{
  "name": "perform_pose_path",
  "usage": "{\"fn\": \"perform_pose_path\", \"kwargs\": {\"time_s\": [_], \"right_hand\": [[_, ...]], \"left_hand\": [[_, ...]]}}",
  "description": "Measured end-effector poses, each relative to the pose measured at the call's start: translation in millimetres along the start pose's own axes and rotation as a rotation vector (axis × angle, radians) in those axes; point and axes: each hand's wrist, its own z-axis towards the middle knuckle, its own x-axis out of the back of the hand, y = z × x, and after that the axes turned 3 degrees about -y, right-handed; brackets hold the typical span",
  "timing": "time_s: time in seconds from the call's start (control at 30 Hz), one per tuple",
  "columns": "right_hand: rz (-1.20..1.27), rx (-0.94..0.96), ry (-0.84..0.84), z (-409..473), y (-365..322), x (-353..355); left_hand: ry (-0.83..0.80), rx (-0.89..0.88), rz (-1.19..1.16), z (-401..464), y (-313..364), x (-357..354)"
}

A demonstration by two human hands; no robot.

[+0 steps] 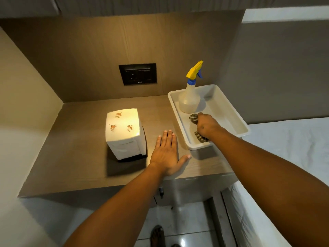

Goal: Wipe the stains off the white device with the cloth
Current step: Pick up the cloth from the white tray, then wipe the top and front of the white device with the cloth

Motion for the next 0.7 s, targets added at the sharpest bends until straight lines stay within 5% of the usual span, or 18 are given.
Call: {"fn": "perform_pose_path", "kwargs": {"time_s": [0.23, 0.53, 0.7], "right_hand": [[0.159, 0.168, 0.133, -36.9, -17.1, 50.7], [0.203, 0.462, 0.207, -94.3, -102.5, 99.2], [0.271, 0.536, 0.160, -105.8, -143.1, 84.0]], "left_hand": [[0.094, -0.040, -0.078, -40.7, 8.8, 15.2], [0.752, -0.088, -0.343, -108.8, -37.7, 65.4], [0.705, 0.093, -0.545, -108.0, -107.4, 77.9]]}}
